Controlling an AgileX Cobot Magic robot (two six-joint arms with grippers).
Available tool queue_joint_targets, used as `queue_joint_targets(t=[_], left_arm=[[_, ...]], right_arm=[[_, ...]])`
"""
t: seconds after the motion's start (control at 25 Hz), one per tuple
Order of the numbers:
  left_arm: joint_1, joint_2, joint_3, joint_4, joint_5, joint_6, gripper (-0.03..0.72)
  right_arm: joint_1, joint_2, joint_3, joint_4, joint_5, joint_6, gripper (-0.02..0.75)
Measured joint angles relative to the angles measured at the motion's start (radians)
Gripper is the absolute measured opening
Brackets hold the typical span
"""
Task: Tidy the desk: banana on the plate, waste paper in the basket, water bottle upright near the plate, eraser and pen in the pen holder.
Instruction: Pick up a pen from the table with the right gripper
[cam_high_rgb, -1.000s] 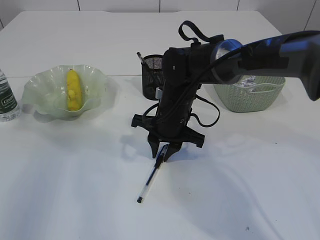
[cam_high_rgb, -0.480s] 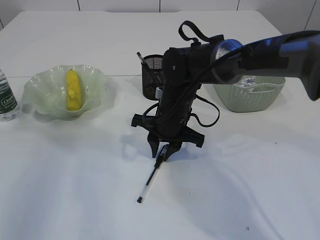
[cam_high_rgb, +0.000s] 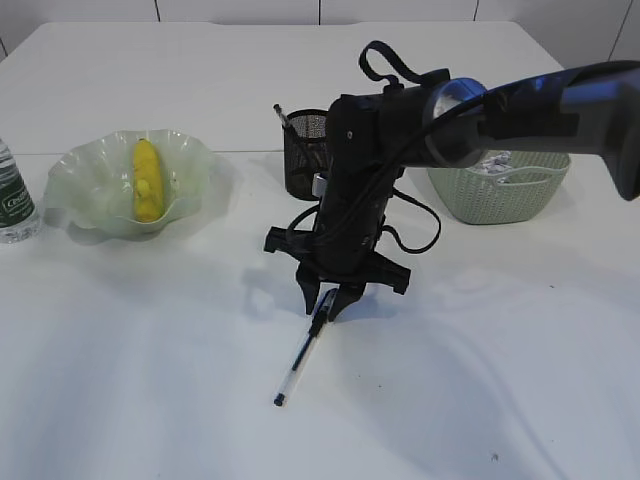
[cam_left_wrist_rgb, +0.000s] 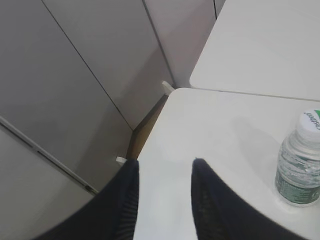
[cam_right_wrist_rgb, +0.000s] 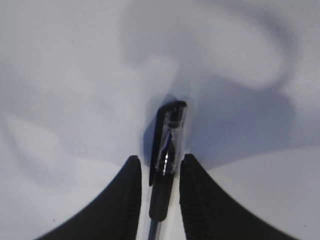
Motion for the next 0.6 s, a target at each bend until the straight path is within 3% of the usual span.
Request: queue_joint_targets(t=[0.6], left_arm=[[0.000, 0.000, 0.000, 0.000, -0.003, 0.000, 0.241]], right_arm=[[-0.001, 0.000, 0.000, -0.006, -0.022, 0.000, 0.202]])
